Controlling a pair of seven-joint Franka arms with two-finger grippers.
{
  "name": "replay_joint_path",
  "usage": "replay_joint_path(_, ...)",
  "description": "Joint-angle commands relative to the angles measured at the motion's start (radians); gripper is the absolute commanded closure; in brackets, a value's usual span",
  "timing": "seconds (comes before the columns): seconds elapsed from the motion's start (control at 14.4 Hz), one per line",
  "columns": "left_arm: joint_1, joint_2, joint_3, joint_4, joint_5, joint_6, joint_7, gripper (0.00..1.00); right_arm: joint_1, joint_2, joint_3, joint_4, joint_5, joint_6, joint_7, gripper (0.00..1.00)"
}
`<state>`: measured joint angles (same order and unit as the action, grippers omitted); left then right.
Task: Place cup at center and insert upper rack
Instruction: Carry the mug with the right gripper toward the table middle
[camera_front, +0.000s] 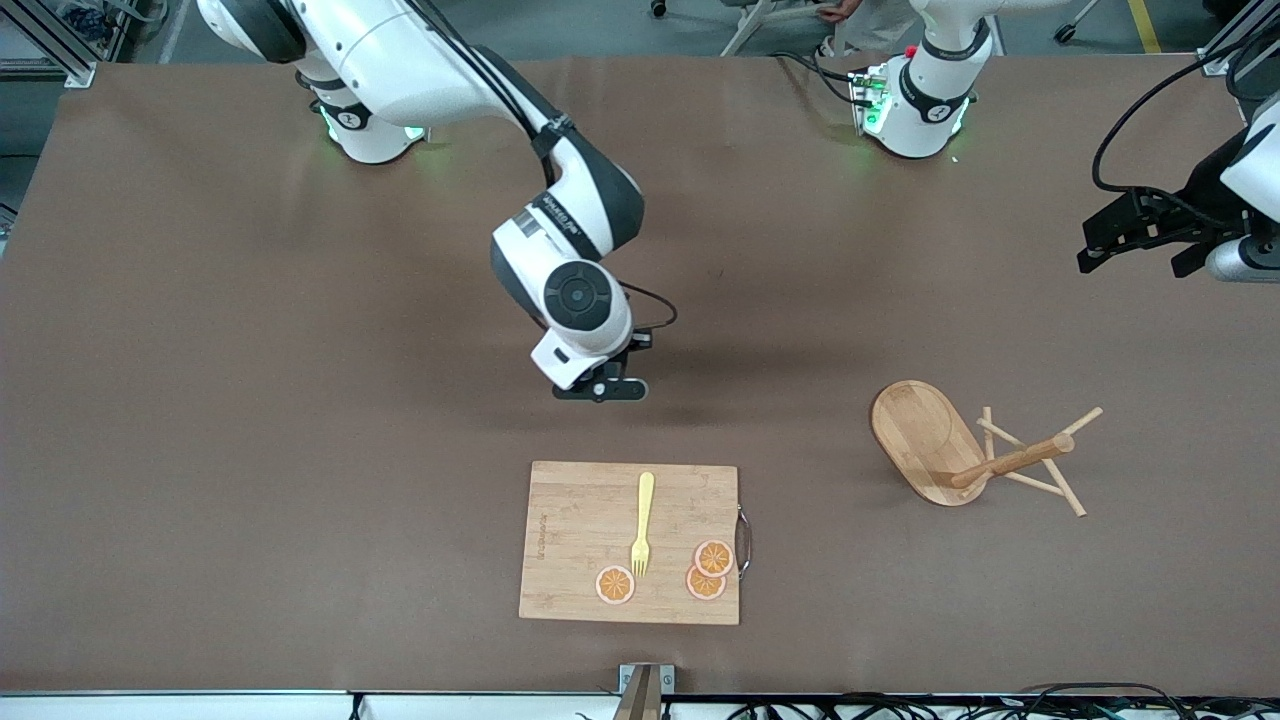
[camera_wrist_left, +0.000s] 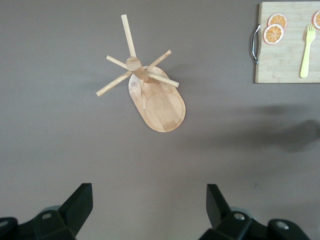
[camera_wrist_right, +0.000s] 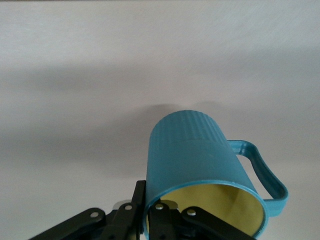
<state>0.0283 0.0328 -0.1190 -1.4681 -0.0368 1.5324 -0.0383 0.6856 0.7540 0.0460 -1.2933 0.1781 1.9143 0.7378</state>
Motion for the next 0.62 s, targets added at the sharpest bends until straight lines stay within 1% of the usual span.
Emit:
replay_joint_path(0.0,0.002,-0.007,-0.001,0.006,-0.006,0.003,0.012,0.0,0.037,0.076,-0.009,0.11,0.049,-0.001,0.148,1.0)
replay_joint_path(0.14,0.001,-0.007,-0.001,0.006,-0.005,0.003,0.012,0.0,0.054,0.109,-0.003,0.144,0.061,0.002,0.25,1.0)
replay_joint_path(0.28,0.002,-0.007,-0.001,0.006,-0.006,0.002,0.012,0.0,0.058,0.125,0.005,0.146,0.083,0.047,0.308,1.0)
replay_joint_path(0.42,0.002,-0.007,-0.001,0.006,-0.005,0.003,0.012,0.0,0.071,0.131,0.006,0.149,0.083,0.054,0.27,1.0)
replay_joint_path(0.56,0.002,-0.005,-0.001,0.006,-0.005,0.003,0.012,0.0,0.071,0.131,0.02,0.149,0.084,0.052,0.174,1.0)
